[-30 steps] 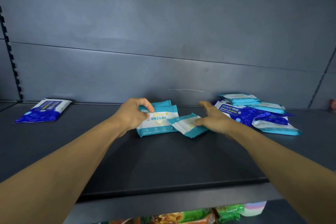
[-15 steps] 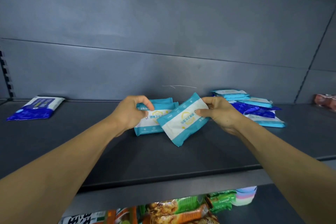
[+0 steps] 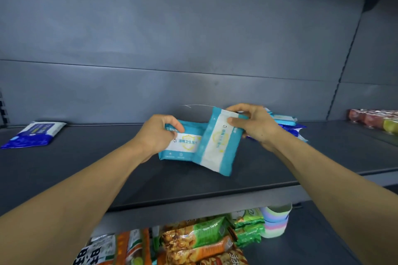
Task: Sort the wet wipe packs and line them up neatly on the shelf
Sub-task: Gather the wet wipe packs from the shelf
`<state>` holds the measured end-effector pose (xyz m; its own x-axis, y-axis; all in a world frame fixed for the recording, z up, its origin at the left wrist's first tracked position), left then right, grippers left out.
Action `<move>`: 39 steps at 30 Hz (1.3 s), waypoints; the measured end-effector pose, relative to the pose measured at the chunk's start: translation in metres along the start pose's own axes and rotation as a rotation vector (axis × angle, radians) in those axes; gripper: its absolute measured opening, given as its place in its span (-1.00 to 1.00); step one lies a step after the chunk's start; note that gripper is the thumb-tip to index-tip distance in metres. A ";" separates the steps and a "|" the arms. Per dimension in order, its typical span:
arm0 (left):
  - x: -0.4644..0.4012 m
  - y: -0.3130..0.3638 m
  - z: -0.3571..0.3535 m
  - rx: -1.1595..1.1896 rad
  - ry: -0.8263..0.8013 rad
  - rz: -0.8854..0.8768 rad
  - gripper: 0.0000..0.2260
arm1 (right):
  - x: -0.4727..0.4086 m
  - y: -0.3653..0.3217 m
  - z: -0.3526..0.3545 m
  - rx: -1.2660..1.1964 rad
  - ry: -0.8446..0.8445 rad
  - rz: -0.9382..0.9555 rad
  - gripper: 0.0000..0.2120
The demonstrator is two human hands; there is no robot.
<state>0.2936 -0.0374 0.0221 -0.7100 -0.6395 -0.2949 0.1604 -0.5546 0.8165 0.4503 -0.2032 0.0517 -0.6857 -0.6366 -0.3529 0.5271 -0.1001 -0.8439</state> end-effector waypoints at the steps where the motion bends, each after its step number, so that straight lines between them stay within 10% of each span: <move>1: 0.004 0.007 -0.002 0.014 0.007 0.007 -0.73 | -0.001 -0.003 0.012 -0.038 0.042 -0.008 -0.84; 13: 0.070 0.114 -0.085 0.121 0.143 0.069 -0.80 | 0.039 -0.030 0.088 -0.030 -0.260 0.197 -0.82; 30: 0.132 0.158 -0.107 0.378 0.166 0.253 -0.72 | 0.080 -0.023 0.145 -0.032 -0.025 0.143 -0.80; 35: 0.144 0.154 -0.096 0.511 0.191 0.231 -0.80 | 0.125 0.013 0.126 -0.351 -0.550 -0.237 -0.77; 39: 0.149 0.164 -0.100 0.491 0.113 0.117 -0.64 | 0.130 0.013 0.118 -0.528 -0.536 -0.178 -0.58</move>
<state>0.2825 -0.2769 0.0628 -0.6239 -0.7508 -0.2169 -0.1252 -0.1780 0.9760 0.4272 -0.3774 0.0430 -0.3306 -0.9417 -0.0631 0.0303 0.0562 -0.9980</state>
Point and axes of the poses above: each hand's wrist, its own x-axis away from the middle knuckle, its own z-axis out of the back of the hand, y = z × x, the point moved 6 cm from there along -x, towards the middle knuckle, and after that the axes turned 2 degrees about y, right-handed, at the moved point
